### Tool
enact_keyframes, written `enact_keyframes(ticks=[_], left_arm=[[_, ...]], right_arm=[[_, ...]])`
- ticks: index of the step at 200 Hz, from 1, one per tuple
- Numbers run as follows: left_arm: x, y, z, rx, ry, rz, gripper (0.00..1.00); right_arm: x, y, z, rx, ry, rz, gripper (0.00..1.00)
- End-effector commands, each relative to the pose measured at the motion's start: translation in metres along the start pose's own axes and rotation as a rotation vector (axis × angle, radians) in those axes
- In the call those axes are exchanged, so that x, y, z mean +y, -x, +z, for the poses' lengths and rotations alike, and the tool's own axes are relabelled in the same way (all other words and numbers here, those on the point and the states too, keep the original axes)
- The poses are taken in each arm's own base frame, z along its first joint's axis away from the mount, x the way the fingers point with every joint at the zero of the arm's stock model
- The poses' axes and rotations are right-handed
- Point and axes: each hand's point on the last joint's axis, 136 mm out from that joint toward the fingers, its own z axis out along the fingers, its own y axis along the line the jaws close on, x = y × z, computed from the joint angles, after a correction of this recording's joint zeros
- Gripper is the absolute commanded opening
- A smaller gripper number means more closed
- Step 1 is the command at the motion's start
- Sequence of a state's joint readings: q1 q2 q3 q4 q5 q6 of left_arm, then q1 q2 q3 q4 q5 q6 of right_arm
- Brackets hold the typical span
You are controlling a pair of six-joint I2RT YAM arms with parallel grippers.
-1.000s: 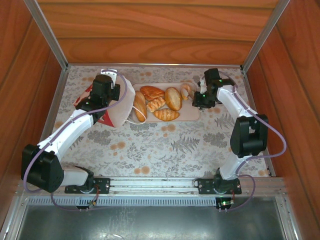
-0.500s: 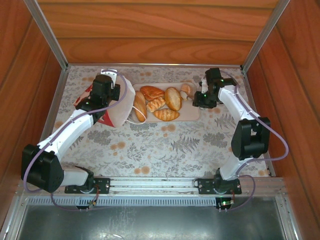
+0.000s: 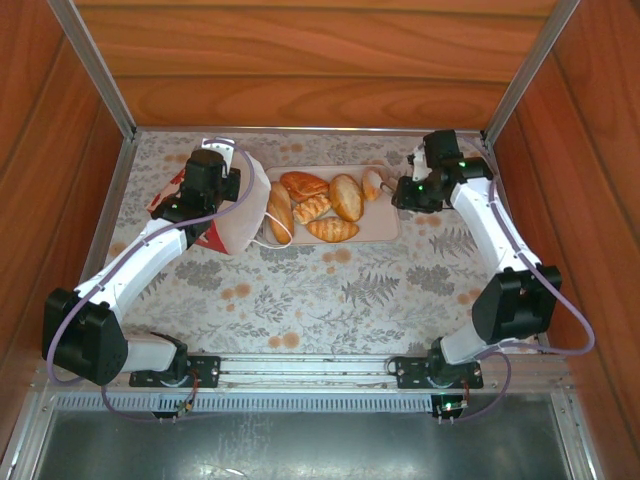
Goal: Take the fake bread out of the paper bag
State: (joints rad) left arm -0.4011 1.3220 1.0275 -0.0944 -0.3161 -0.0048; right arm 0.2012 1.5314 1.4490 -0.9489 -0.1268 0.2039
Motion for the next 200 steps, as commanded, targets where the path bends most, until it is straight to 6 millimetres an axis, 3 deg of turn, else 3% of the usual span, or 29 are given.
enact_keyframes(ticks=[1, 46, 74, 141, 175, 182, 200], left_arm=[[0.001, 0.012, -0.006, -0.028, -0.012, 0.000, 0.00], [-0.009, 0.015, -0.004, -0.050, -0.063, 0.064, 0.00], [-0.016, 0.018, -0.002, -0.060, -0.099, 0.112, 0.00], [-0.026, 0.026, -0.005, -0.087, -0.156, 0.171, 0.00], [-0.026, 0.028, -0.006, -0.095, -0.160, 0.170, 0.00], [-0.027, 0.029, -0.007, -0.097, -0.162, 0.169, 0.00], [-0.027, 0.028, -0.008, -0.098, -0.164, 0.170, 0.00]], right_arm=[[0.026, 0.004, -0.035, -0.063, 0.108, 0.013, 0.42], [0.094, -0.009, -0.075, -0.110, 0.337, -0.038, 0.39], [0.143, -0.027, -0.081, -0.074, 0.424, -0.126, 0.38], [0.239, -0.067, -0.055, 0.071, 0.539, -0.282, 0.35], [0.273, -0.079, -0.032, 0.149, 0.541, -0.337, 0.35], [0.279, -0.081, -0.015, 0.186, 0.524, -0.335, 0.36], [0.292, -0.081, 0.002, 0.221, 0.516, -0.346, 0.36]])
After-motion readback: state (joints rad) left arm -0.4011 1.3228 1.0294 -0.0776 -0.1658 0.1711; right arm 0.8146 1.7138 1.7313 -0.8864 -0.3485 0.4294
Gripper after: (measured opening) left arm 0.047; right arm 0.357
